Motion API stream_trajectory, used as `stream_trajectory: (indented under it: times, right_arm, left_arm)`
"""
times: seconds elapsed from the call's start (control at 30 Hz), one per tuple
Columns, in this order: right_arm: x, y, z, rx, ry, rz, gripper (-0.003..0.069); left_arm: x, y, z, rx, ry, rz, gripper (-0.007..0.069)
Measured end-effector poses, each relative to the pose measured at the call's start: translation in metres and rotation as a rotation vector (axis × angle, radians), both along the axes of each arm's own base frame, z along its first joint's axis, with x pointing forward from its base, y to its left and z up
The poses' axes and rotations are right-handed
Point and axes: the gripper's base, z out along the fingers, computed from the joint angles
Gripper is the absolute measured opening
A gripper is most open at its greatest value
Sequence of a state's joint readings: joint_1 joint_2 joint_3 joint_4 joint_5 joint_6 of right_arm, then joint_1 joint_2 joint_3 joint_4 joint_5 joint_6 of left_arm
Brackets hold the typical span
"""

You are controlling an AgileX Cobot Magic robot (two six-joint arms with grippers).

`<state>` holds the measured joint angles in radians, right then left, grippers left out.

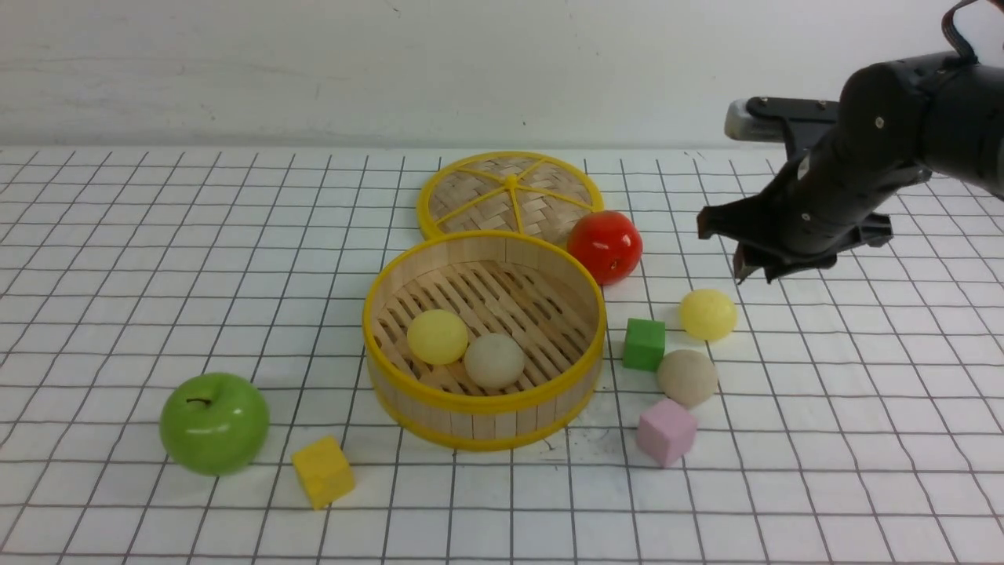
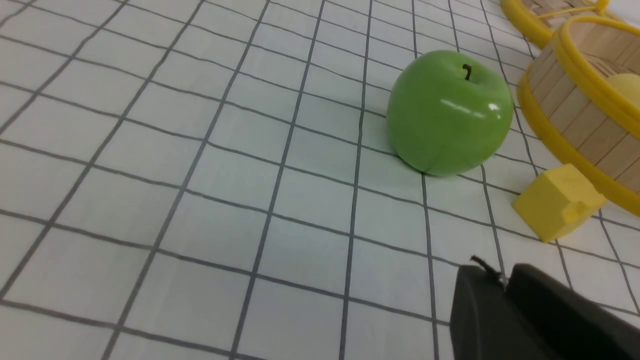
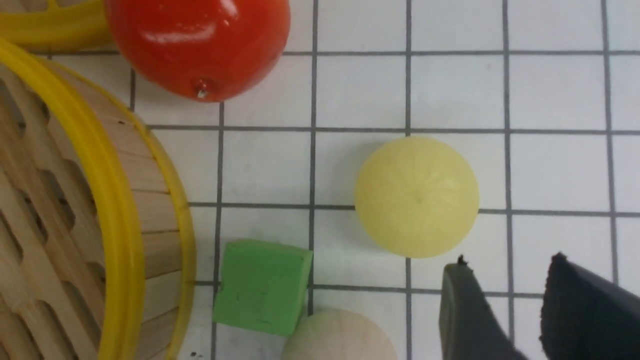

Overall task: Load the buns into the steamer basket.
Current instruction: Use the right arm to grab a steamed stuffed bun

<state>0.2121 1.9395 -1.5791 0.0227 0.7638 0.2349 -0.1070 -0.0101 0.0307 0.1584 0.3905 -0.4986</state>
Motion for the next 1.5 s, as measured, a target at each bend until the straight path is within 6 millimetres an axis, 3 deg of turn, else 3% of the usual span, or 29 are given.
stream_trajectory:
  times: [0.63,1.17,1.3,1.5]
  right_arm:
    - [0.016,0.006,-0.031,0.040,-0.011,-0.017,0.0284]
    - [0.034,0.003,-0.060,0.045,-0.058,-0.032,0.0281]
    - [0.035,0.003,-0.066,0.042,-0.047,-0.033,0.0218]
    - [0.035,0.003,-0.070,0.040,-0.037,-0.033,0.0046]
  left_arm:
    - [0.000,0.000,0.000,0.000,0.000,0.000,0.0092]
    - [0.000,0.000,0.000,0.000,0.000,0.000,0.0104]
    - [0.000,0.000,0.000,0.000,0.000,0.000,0.0110]
    - [0.000,0.000,0.000,0.000,0.000,0.000,0.0111]
